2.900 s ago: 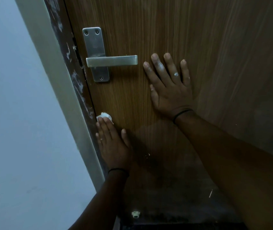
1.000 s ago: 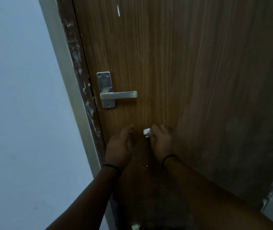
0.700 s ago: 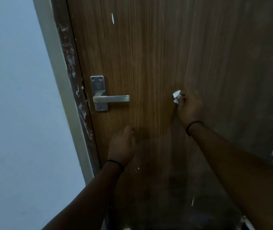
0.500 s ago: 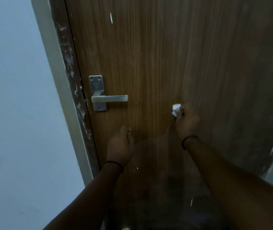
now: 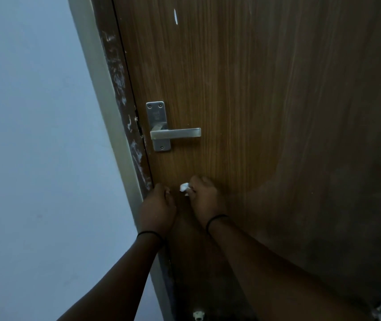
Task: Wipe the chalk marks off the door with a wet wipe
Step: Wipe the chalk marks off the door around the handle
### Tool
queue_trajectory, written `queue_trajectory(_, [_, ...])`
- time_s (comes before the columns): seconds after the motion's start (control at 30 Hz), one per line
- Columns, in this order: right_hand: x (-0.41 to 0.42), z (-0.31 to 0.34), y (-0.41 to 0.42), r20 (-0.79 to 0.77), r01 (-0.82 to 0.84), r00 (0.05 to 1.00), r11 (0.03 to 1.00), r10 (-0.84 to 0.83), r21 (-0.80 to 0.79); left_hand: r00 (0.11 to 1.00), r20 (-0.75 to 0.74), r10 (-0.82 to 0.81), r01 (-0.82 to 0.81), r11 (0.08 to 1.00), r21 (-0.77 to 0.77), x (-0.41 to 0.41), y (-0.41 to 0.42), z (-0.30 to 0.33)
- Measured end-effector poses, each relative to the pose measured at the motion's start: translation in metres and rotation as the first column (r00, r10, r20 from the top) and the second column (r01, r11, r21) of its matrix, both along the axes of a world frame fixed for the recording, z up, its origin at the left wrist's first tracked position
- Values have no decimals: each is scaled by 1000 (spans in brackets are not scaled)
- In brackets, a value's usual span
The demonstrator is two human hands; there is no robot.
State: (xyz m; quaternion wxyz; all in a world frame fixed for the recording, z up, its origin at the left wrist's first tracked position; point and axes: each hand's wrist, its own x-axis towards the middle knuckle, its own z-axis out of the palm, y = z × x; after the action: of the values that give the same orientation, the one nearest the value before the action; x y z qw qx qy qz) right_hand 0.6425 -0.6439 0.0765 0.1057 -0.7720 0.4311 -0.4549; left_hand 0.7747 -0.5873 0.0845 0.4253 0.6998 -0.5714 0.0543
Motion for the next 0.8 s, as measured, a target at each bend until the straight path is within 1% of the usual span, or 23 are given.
queue_trajectory(0.07, [-20,-6,0,-24,0,1000,1000,0,-10,1000,8,11,-11,1000,2,4,2,-3])
queue_trajectory(0.1, [-33,-8,0,-28,30,999,999,-30,-12,1000,6,9,-9,1000,4,5,2,-4])
queue_trajectory(0.17, [-63,-10,-2,34,140,990,990,-139,-16,1000,-4,-5,6,1000,24,6,2,-8])
queue_trajectory(0.27, [-94,3,-8,153,297,944,955,-293,2,1000,3,16,-16,999,37,3,4,-16])
queue_trajectory(0.3, [-96,10,-9,174,310,936,951,-306,2,1000,-19,21,-21,999,35,2,5,-18])
queue_trajectory(0.37, [-87,21,-7,183,288,943,957,-278,-30,996,-88,15,-12,999,35,3,7,-22])
queue_trajectory(0.43, [-67,27,-2,106,216,972,975,-209,-56,992,-125,1,4,999,41,6,9,-23])
queue_trajectory(0.5, [-40,27,5,12,97,995,990,-96,-100,989,-146,-17,18,1000,9,11,14,-23])
queue_trajectory(0.57, [-13,28,9,-39,-32,999,984,26,-177,988,-155,-21,16,999,-36,15,21,-23])
queue_trajectory(0.6, [3,29,8,-88,-78,994,976,61,-204,989,-147,-18,12,999,-43,18,25,-24])
queue_trajectory(0.67, [33,31,2,-211,-129,974,966,81,-224,990,-137,-34,31,999,-24,22,32,-29])
queue_trajectory(0.7, [48,32,0,-258,-134,963,972,81,-195,989,-137,-48,47,999,-8,24,35,-33])
queue_trajectory(0.77, [71,36,-1,-334,-127,940,979,67,-162,988,-140,-62,65,998,16,26,37,-44])
queue_trajectory(0.8, [81,38,-1,-354,-145,933,970,69,-194,988,-145,-57,62,998,31,26,37,-49])
